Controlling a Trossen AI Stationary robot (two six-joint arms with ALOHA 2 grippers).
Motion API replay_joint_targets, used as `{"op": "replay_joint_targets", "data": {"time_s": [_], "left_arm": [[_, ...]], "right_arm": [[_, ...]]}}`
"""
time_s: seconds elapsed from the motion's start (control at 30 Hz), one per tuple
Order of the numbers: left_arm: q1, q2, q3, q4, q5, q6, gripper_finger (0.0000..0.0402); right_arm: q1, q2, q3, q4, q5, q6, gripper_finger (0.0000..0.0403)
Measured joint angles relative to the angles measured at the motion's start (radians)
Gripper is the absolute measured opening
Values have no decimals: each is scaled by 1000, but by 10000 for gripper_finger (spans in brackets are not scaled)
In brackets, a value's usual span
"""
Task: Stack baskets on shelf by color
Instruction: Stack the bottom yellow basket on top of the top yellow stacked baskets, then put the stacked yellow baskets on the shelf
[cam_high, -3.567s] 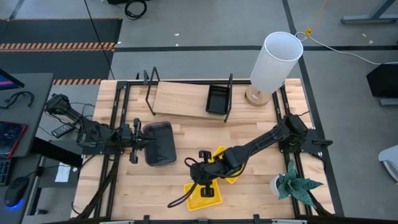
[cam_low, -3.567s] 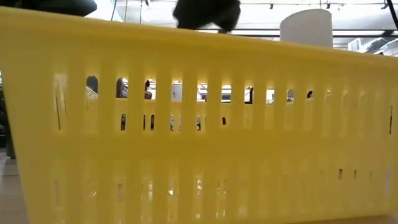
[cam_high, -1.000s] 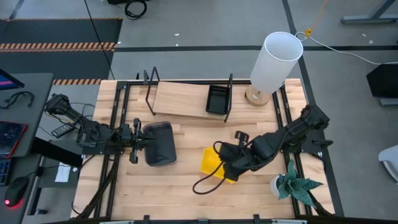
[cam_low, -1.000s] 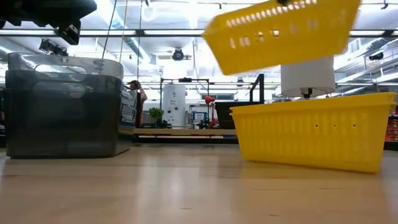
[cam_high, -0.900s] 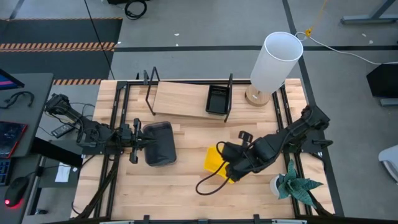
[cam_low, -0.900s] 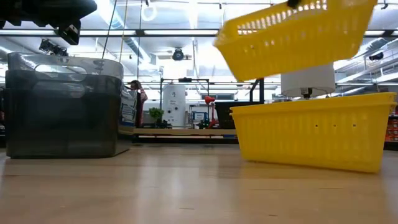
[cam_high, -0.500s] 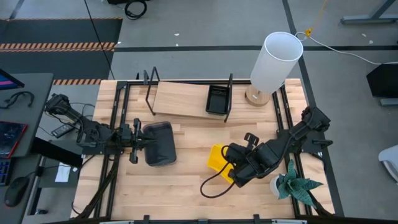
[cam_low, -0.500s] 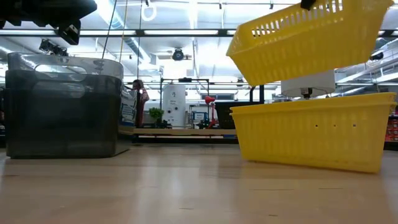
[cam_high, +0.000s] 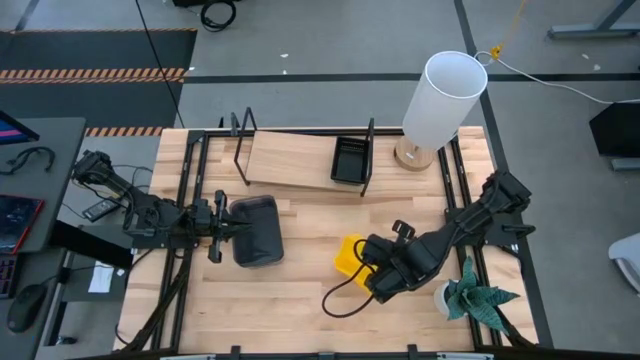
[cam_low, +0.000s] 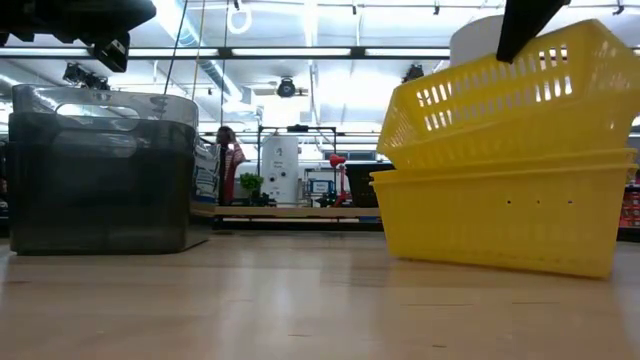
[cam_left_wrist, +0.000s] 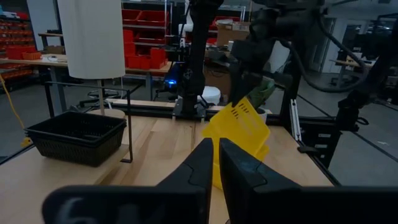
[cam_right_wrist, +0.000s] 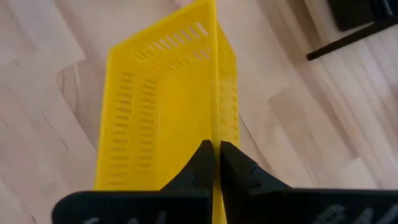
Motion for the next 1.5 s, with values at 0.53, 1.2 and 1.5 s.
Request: {"op": "replay_joint_targets", "data": {"time_s": [0.53,1.2,1.5], "left_arm": [[0,0,0,0,0,0,36],[0,0,0,0,0,0,36],[0,0,0,0,0,0,25]], "right_arm": [[-50,-100,-283,333,-86,56,13],[-110,-104,-242,374,-350,-491,112],[3,-14,-241,493,-363,-819,114]]}}
